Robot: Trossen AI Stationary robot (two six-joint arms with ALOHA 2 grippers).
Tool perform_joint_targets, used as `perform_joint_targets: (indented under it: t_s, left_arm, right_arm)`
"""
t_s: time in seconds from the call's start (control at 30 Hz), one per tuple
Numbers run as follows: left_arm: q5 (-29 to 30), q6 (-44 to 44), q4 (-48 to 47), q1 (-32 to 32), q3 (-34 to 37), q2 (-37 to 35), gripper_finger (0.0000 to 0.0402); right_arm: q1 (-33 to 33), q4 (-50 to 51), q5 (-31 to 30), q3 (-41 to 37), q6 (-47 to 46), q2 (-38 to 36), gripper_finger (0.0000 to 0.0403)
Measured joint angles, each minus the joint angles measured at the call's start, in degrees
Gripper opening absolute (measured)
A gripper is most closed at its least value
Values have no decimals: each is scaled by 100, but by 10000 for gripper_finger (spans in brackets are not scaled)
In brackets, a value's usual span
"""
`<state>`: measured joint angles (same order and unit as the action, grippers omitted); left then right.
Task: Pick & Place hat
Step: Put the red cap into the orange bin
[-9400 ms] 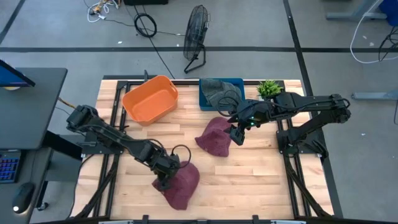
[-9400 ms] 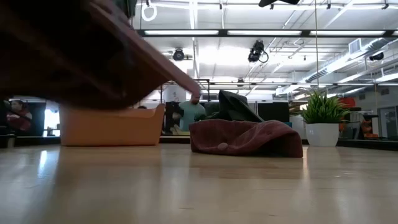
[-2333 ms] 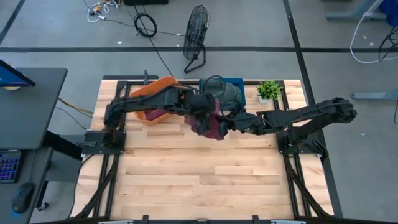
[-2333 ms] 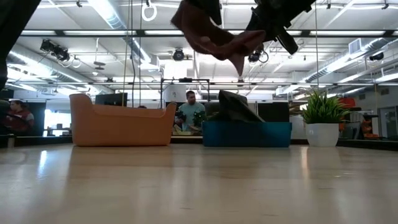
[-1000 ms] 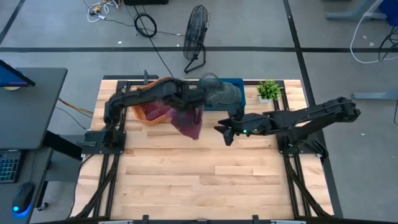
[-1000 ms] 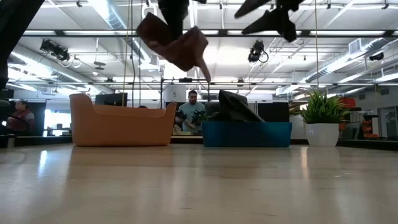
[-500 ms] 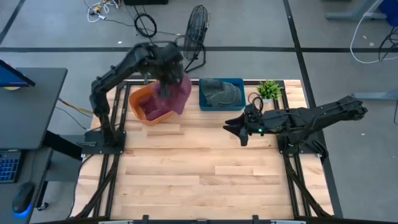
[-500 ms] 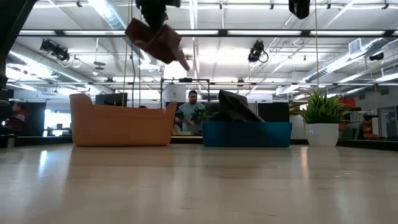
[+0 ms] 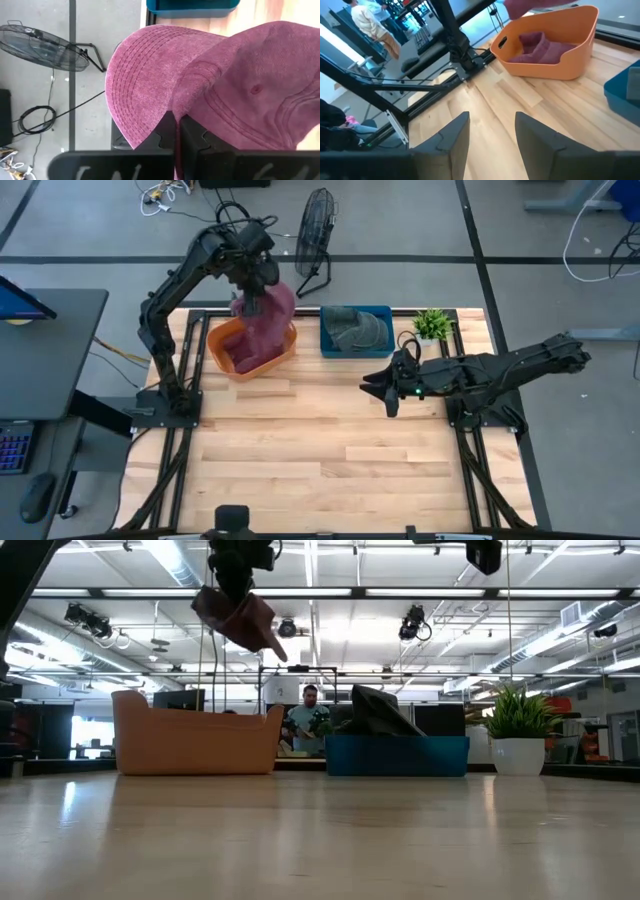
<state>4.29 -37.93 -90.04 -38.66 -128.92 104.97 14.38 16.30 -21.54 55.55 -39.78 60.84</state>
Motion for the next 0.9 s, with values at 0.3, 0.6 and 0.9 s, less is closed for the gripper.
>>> perform_joint_targets:
  t_s: [0.3, 0.6, 0.9]
  left_arm:
    - [-101, 250, 369, 35, 1353, -386, 2]
    - [-32, -490, 1893, -303, 3516, -1229, 2]
    - [-321, -1736, 3187, -443, 5065, -1254, 2]
  right_arm:
    - [-12, 404, -95, 0, 144, 2, 160]
    - [-17, 383, -160, 0, 127, 0, 160]
    - [-19, 353, -164, -2, -31, 0, 160]
